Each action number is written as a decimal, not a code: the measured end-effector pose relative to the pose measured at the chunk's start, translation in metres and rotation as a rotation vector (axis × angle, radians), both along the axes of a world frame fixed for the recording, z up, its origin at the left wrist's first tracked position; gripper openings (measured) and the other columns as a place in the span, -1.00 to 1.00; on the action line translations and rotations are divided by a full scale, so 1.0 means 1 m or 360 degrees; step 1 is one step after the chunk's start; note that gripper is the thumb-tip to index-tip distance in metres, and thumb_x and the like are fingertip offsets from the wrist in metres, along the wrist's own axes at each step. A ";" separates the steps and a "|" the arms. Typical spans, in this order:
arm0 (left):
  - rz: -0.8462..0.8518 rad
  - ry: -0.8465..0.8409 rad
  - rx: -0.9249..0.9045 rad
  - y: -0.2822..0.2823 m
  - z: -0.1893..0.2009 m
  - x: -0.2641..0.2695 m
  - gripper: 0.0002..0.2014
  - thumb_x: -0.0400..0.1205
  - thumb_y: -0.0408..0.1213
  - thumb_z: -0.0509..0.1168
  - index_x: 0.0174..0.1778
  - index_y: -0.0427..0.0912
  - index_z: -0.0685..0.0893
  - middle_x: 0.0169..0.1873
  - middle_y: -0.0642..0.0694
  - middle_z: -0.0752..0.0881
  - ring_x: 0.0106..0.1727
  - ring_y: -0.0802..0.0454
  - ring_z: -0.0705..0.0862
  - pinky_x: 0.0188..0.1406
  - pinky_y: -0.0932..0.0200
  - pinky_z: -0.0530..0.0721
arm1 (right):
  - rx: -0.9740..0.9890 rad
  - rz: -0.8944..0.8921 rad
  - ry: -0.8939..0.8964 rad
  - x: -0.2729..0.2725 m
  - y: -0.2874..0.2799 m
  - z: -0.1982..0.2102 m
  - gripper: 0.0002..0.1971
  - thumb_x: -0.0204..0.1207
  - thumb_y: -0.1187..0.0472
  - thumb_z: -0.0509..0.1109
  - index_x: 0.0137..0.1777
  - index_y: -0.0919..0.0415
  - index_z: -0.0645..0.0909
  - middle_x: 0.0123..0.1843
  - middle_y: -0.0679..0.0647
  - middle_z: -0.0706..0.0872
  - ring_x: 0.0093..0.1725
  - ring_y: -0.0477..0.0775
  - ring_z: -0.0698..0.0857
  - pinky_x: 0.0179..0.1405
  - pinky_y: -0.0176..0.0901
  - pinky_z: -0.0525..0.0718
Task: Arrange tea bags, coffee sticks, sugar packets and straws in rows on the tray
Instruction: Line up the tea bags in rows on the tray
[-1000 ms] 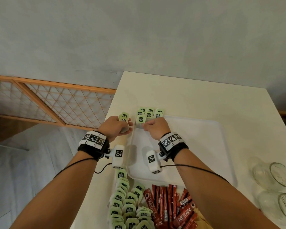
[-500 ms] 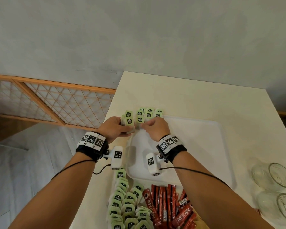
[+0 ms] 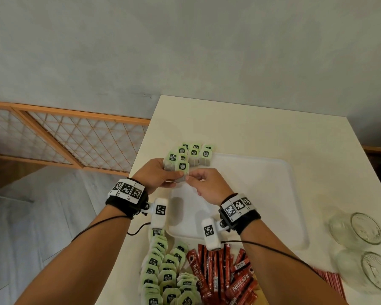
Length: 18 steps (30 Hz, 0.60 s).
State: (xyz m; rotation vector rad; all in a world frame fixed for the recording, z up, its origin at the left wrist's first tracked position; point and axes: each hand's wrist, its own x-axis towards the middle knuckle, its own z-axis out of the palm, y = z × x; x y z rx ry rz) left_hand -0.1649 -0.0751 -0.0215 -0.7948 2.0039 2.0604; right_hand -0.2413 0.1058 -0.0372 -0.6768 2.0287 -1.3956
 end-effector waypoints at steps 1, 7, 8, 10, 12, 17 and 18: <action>0.0003 0.0002 0.0002 0.001 0.000 0.000 -0.76 0.59 -0.39 0.49 0.17 -0.29 0.78 -0.01 -0.18 0.87 -0.06 0.01 0.83 -0.17 0.22 0.78 | 0.0002 -0.0008 -0.0016 0.001 0.000 0.000 -0.81 0.68 0.16 0.45 -0.15 -0.12 0.74 -0.33 -0.15 0.68 -0.56 -0.29 0.50 -0.48 -0.41 0.53; 0.0118 -0.0005 0.0029 0.003 0.003 -0.002 -0.83 0.64 -0.39 0.44 0.12 -0.34 0.76 -0.08 -0.24 0.82 -0.17 -0.03 0.77 -0.25 0.24 0.78 | 0.0046 -0.0143 -0.0005 -0.008 -0.002 -0.005 -0.92 0.66 0.15 0.48 -0.05 0.04 0.80 -0.32 -0.06 0.72 -0.56 -0.20 0.54 -0.43 -0.33 0.55; 0.0145 -0.0012 0.0035 0.003 0.004 -0.002 -0.89 0.67 -0.41 0.39 0.07 -0.33 0.76 -0.08 -0.28 0.78 -0.16 -0.07 0.74 -0.26 0.23 0.79 | 0.0076 -0.0187 0.0008 -0.012 -0.003 -0.006 -0.91 0.65 0.13 0.48 -0.08 0.05 0.80 -0.34 -0.03 0.71 -0.55 -0.18 0.55 -0.41 -0.29 0.56; 0.0149 -0.0011 0.0041 0.001 0.004 -0.001 -0.88 0.70 -0.48 0.29 0.01 -0.31 0.74 -0.07 -0.32 0.70 -0.18 -0.08 0.74 -0.24 0.20 0.81 | 0.0124 -0.0282 0.0016 -0.020 -0.006 -0.009 -0.83 0.64 0.12 0.49 -0.21 -0.01 0.77 -0.40 -0.02 0.68 -0.51 -0.10 0.57 -0.39 -0.24 0.56; 0.0133 -0.0016 0.0037 -0.002 0.003 0.000 -0.83 0.70 -0.52 0.24 -0.02 -0.28 0.74 -0.05 -0.31 0.72 -0.21 -0.05 0.76 -0.15 0.14 0.82 | 0.0169 -0.0359 -0.0003 -0.026 -0.008 -0.013 -0.78 0.62 0.10 0.50 -0.28 -0.03 0.75 -0.41 -0.06 0.69 -0.47 -0.06 0.59 -0.34 -0.22 0.56; 0.0094 0.0012 0.0044 -0.004 0.001 0.001 -0.85 0.76 -0.45 0.23 0.05 -0.26 0.73 0.01 -0.25 0.79 -0.12 -0.07 0.77 -0.13 0.15 0.82 | 0.0399 -0.0387 0.0003 -0.035 -0.015 -0.022 -0.69 0.61 0.12 0.47 -0.38 0.10 0.76 -0.52 -0.16 0.64 -0.55 -0.13 0.51 -0.42 -0.29 0.45; 0.0089 0.0023 0.0031 -0.004 0.001 0.001 -0.85 0.76 -0.44 0.23 0.06 -0.24 0.72 0.00 -0.22 0.80 -0.14 -0.04 0.77 -0.17 0.19 0.81 | 0.0448 -0.0377 0.0026 -0.035 -0.016 -0.022 -0.69 0.62 0.14 0.46 -0.38 0.11 0.77 -0.53 -0.14 0.65 -0.57 -0.13 0.50 -0.47 -0.30 0.43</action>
